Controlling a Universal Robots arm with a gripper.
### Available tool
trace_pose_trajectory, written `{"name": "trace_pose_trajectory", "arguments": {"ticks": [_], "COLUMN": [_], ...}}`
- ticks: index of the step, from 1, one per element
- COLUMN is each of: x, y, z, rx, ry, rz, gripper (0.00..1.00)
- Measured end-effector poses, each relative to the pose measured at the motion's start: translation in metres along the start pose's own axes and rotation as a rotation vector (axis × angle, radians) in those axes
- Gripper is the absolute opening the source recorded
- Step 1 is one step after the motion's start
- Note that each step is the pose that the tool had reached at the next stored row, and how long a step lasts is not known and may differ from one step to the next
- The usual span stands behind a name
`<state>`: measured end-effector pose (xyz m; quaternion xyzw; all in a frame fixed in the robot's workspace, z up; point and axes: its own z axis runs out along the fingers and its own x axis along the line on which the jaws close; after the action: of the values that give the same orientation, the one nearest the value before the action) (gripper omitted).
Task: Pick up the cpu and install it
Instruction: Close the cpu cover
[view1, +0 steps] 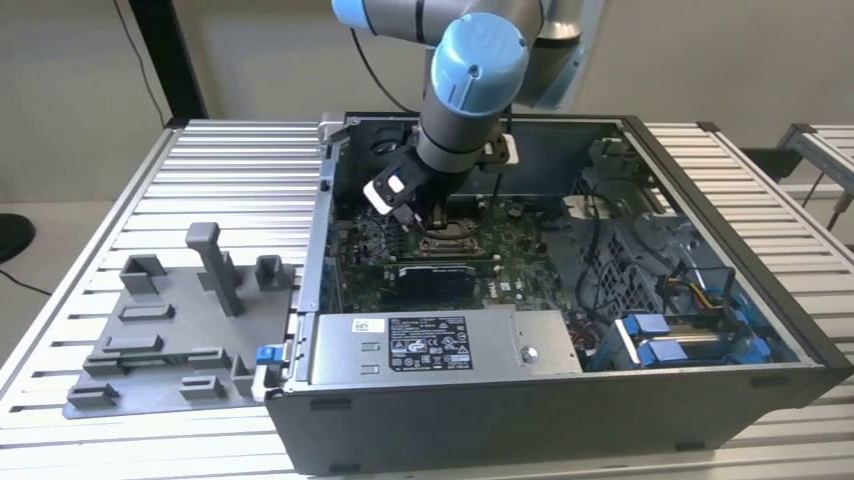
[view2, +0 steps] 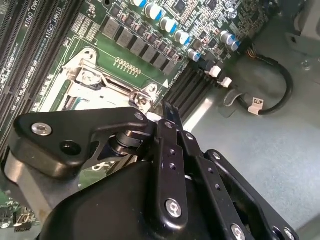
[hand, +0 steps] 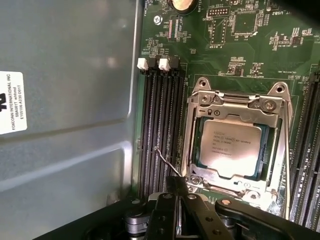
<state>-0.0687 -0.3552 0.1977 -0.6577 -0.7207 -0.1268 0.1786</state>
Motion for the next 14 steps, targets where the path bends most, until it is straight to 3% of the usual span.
{"name": "trace_pose_trajectory", "arguments": {"ticks": [14], "x": [-0.0006], "y": [0.0041], "z": [0.0048], "rx": [0.0003], "ry": [-0.0034], "rz": [0.0], "gripper": [0.0]}}
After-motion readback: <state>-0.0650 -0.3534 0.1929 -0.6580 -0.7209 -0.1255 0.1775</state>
